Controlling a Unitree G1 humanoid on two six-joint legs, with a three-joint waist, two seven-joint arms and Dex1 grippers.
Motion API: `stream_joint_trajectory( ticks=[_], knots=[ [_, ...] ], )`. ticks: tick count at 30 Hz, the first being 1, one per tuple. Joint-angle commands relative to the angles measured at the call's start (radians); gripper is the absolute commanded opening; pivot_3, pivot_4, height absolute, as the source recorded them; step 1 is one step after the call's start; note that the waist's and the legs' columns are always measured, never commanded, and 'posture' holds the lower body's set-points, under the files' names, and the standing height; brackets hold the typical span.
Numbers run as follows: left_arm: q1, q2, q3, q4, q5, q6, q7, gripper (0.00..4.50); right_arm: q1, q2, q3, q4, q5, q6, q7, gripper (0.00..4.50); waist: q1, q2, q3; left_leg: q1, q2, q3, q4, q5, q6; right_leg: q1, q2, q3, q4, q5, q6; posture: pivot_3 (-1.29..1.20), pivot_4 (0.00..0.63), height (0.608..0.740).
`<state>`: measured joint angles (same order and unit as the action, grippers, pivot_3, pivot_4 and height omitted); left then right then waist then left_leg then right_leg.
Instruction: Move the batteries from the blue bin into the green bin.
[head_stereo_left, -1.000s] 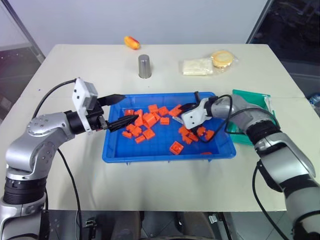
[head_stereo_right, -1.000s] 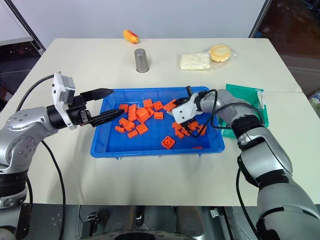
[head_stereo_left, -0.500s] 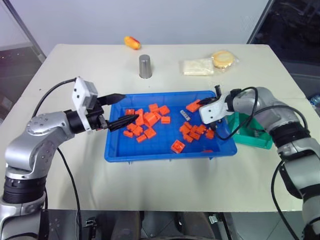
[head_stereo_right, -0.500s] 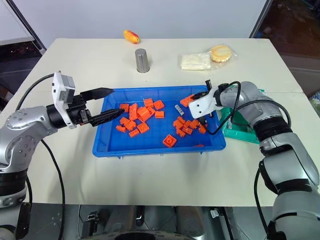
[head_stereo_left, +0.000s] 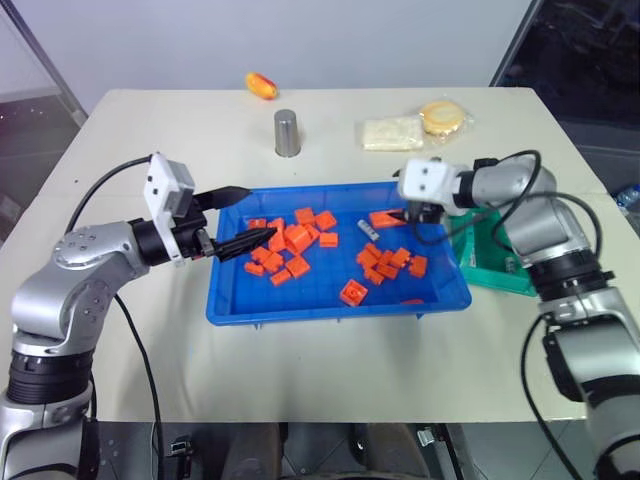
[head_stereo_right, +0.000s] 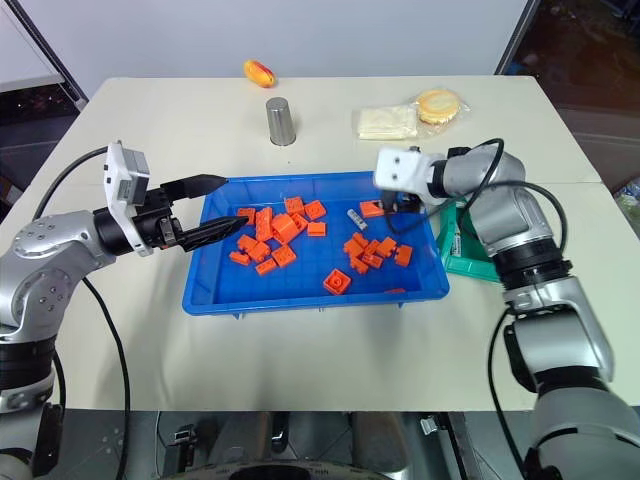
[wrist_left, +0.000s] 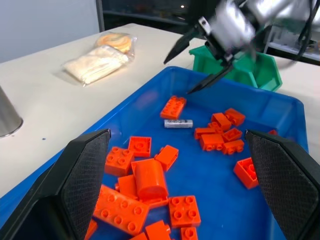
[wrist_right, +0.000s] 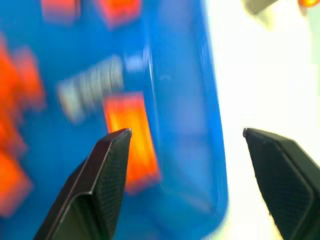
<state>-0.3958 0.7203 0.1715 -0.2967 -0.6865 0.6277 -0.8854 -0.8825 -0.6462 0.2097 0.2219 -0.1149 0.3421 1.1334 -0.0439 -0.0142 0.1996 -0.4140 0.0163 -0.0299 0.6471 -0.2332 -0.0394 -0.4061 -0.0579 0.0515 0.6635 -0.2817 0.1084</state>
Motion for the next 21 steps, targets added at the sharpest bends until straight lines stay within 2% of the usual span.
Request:
stream_joint_trajectory(
  ticks=[1,4,9,14,21],
  knots=[
    [0.001,0.006,0.016,-0.021,-0.004,-0.015,-0.003,4.5,0.015,-0.005,-0.052,-0.177,0.144,0.338,0.064,3.65,0.005,0.0,0.0,0.0,0.0,0.0,0.0,0.0,0.0,0.0,0.0,0.0,0.0,0.0,0.0,0.0,0.15,0.74],
    [-0.002,0.009,0.02,-0.021,-0.006,-0.014,-0.005,4.5,0.045,-0.024,-0.041,-0.259,0.184,0.447,0.059,3.65,0.013,0.0,0.0,0.0,-0.001,0.0,0.0,0.0,0.0,0.001,-0.002,-0.001,-0.001,0.0,0.0,0.0,0.15,0.74],
    [0.002,0.026,0.032,-0.031,-0.013,-0.009,-0.016,4.5,0.079,-0.04,-0.021,-0.299,0.205,0.508,0.028,3.65,0.014,0.0,0.0,0.0,-0.002,0.001,0.0,0.0,0.0,0.001,-0.002,0.0,-0.002,0.0,0.0,0.0,0.15,0.74],
    [0.007,0.026,0.029,-0.032,-0.01,-0.017,-0.015,4.5,0.1,-0.021,0.012,-0.247,0.208,0.503,-0.018,3.65,0.008,0.0,0.0,0.0,-0.001,0.001,0.0,0.0,0.0,0.0,-0.002,0.0,-0.002,0.0,0.0,0.0,0.15,0.74],
    [0.018,0.01,0.024,-0.042,-0.007,-0.023,0.007,4.5,0.044,0.049,-0.003,-0.121,0.257,0.575,-0.068,3.65,-0.001,0.0,0.0,0.0,-0.001,0.001,0.0,0.0,0.0,0.0,-0.001,0.0,-0.002,0.0,0.0,0.0,0.15,0.74]
  ],
)
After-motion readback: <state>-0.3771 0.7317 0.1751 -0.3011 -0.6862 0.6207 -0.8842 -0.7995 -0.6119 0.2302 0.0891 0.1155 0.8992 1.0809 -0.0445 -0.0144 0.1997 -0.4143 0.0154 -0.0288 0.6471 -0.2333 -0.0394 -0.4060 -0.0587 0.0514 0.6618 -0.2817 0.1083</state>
